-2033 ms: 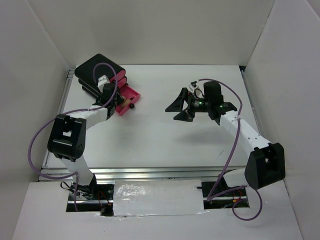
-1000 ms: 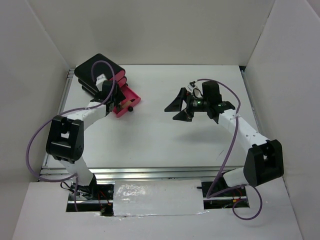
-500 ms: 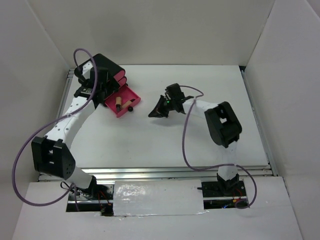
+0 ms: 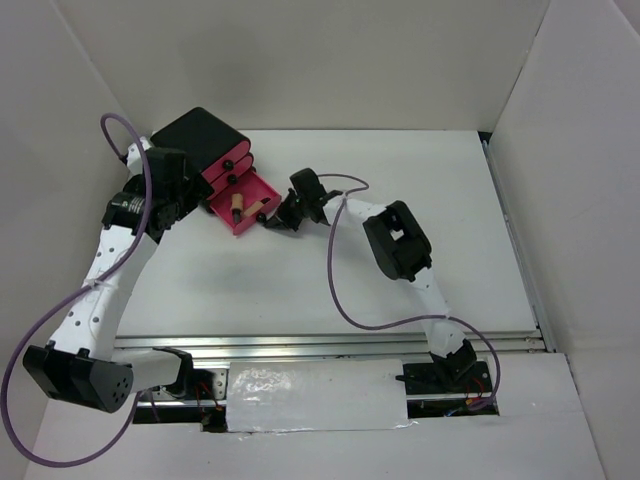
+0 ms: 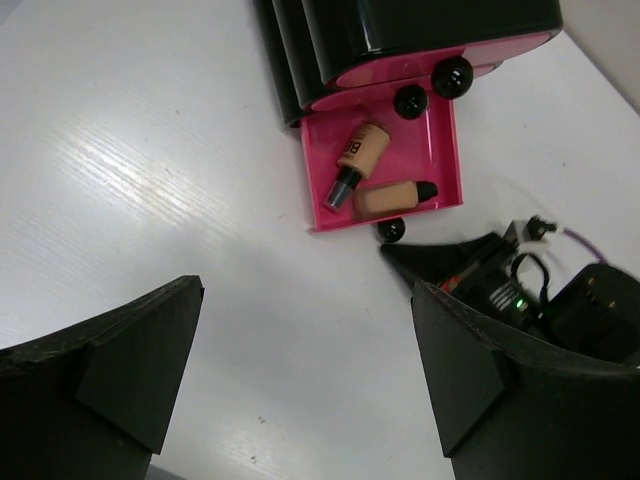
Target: Organize the makeup
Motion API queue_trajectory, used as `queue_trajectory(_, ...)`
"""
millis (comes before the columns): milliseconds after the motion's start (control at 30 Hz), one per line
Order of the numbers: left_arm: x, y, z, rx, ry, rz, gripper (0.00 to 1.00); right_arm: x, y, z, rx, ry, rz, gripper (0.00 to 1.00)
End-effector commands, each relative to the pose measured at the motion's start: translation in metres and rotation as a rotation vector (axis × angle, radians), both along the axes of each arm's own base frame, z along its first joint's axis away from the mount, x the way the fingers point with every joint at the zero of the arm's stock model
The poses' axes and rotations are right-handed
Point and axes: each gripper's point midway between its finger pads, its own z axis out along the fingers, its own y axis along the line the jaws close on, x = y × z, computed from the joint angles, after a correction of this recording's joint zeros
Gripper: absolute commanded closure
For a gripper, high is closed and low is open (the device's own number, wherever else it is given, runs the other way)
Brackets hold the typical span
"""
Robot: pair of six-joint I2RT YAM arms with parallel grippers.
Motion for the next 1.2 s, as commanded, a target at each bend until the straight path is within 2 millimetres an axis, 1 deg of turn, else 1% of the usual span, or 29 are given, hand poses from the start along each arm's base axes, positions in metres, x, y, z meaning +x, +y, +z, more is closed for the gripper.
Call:
queue_trajectory(0, -0.011, 0.005, 0.018, 0.026, -0.008, -0.017, 0.01, 0.034, 0.013, 0.011, 0.028, 0.002, -0.082, 1.00)
queue_trajectory(67, -0.012, 0.004, 0.019, 0.025, -0.008, -0.024, 0.01, 0.043, 0.022, 0.021, 0.080, 0.011, -0.100, 1.00)
queue_trajectory(100, -0.012, 0.005, 0.020, 0.027, -0.007, -0.024, 0.01, 0.045, 0.023, 0.015, 0.091, 0.030, -0.107, 1.00)
queue_trajectory(133, -0.013, 0.005, 0.018, 0.028, 0.002, -0.024, 0.01, 0.053, 0.026, 0.021, 0.122, 0.031, -0.129, 1.00)
queue_trajectory(200, -0.014, 0.005, 0.018, 0.030, 0.006, -0.032, 0.01, 0.057, 0.028, 0.015, 0.129, 0.049, -0.140, 1.00)
queue_trajectory(233, -0.016, 0.004, 0.016, 0.030, 0.014, -0.036, 0.00, 0.063, 0.031, 0.024, 0.149, 0.039, -0.148, 1.00)
queue_trajectory(267, -0.017, 0.004, 0.013, 0.031, 0.022, -0.040, 0.01, 0.066, 0.032, 0.018, 0.153, 0.049, -0.152, 1.00)
queue_trajectory(300, -0.018, 0.004, 0.012, 0.029, 0.021, -0.041, 0.01, 0.072, 0.034, 0.026, 0.181, 0.038, -0.159, 0.99)
queue_trajectory(333, -0.019, 0.005, 0.011, 0.030, 0.026, -0.039, 0.01, 0.076, 0.035, 0.028, 0.196, 0.039, -0.167, 0.98)
queue_trajectory(367, -0.020, 0.004, 0.006, 0.030, 0.036, -0.043, 0.01, 0.079, 0.036, 0.022, 0.203, 0.044, -0.171, 0.98)
queue_trajectory(400, -0.022, 0.004, 0.006, 0.030, 0.032, -0.047, 0.01, 0.086, 0.039, 0.033, 0.242, 0.033, -0.175, 0.96)
queue_trajectory(433, -0.023, 0.004, 0.004, 0.028, 0.037, -0.049, 0.01, 0.090, 0.042, 0.037, 0.267, 0.025, -0.174, 0.96)
queue_trajectory(467, -0.024, 0.004, 0.000, 0.029, 0.043, -0.049, 0.01, 0.093, 0.045, 0.032, 0.284, 0.022, -0.170, 0.96)
queue_trajectory(500, -0.024, 0.003, 0.002, 0.024, 0.034, -0.056, 0.01, 0.099, 0.048, 0.042, 0.315, 0.010, -0.174, 0.95)
queue_trajectory(533, -0.025, 0.003, -0.002, 0.026, 0.041, -0.059, 0.01, 0.100, 0.050, 0.037, 0.318, 0.015, -0.176, 0.95)
queue_trajectory(567, -0.026, 0.003, -0.003, 0.026, 0.040, -0.061, 0.01, 0.103, 0.053, 0.045, 0.351, -0.002, -0.180, 0.95)
queue_trajectory(600, -0.027, 0.003, -0.003, 0.023, 0.035, -0.062, 0.01, 0.106, 0.054, 0.047, 0.369, -0.008, -0.185, 0.95)
queue_trajectory(633, -0.027, 0.002, -0.002, 0.022, 0.031, -0.066, 0.01, 0.107, 0.055, 0.044, 0.379, -0.004, -0.191, 0.95)
queue_trajectory(700, -0.028, 0.001, -0.004, 0.019, 0.031, -0.072, 0.01, 0.111, 0.059, 0.052, 0.418, -0.017, -0.199, 0.94)
queue_trajectory(733, -0.028, 0.000, -0.005, 0.017, 0.031, -0.079, 0.01, 0.112, 0.060, 0.046, 0.419, -0.014, -0.205, 0.93)
queue_trajectory(767, -0.028, -0.002, -0.005, 0.016, 0.031, -0.089, 0.01, 0.115, 0.061, 0.054, 0.436, -0.026, -0.209, 0.93)
queue_trajectory(867, -0.026, -0.008, -0.007, 0.005, 0.023, -0.129, 0.01, 0.121, 0.063, 0.055, 0.475, -0.037, -0.231, 0.91)
queue_trajectory(900, -0.026, -0.010, -0.006, 0.001, 0.017, -0.141, 0.01, 0.123, 0.064, 0.061, 0.492, -0.049, -0.233, 0.90)
queue_trajectory(933, -0.026, -0.011, -0.008, 0.003, 0.017, -0.154, 0.01, 0.125, 0.065, 0.057, 0.496, -0.048, -0.238, 0.90)
queue_trajectory(967, -0.026, -0.012, -0.007, -0.003, 0.010, -0.160, 0.01, 0.129, 0.065, 0.065, 0.514, -0.057, -0.246, 0.89)
queue_trajectory(1033, -0.028, -0.012, -0.010, -0.004, 0.016, -0.161, 0.01, 0.130, 0.067, 0.061, 0.523, -0.048, -0.256, 0.88)
queue_trajectory(1100, -0.029, -0.011, -0.012, 0.000, 0.021, -0.159, 0.01, 0.131, 0.069, 0.065, 0.548, -0.050, -0.270, 0.87)
queue_trajectory(1133, -0.030, -0.011, -0.012, 0.001, 0.022, -0.158, 0.01, 0.131, 0.070, 0.061, 0.546, -0.044, -0.275, 0.87)
queue_trajectory(1167, -0.030, -0.011, -0.012, 0.001, 0.022, -0.158, 0.01, 0.132, 0.072, 0.066, 0.560, -0.046, -0.280, 0.87)
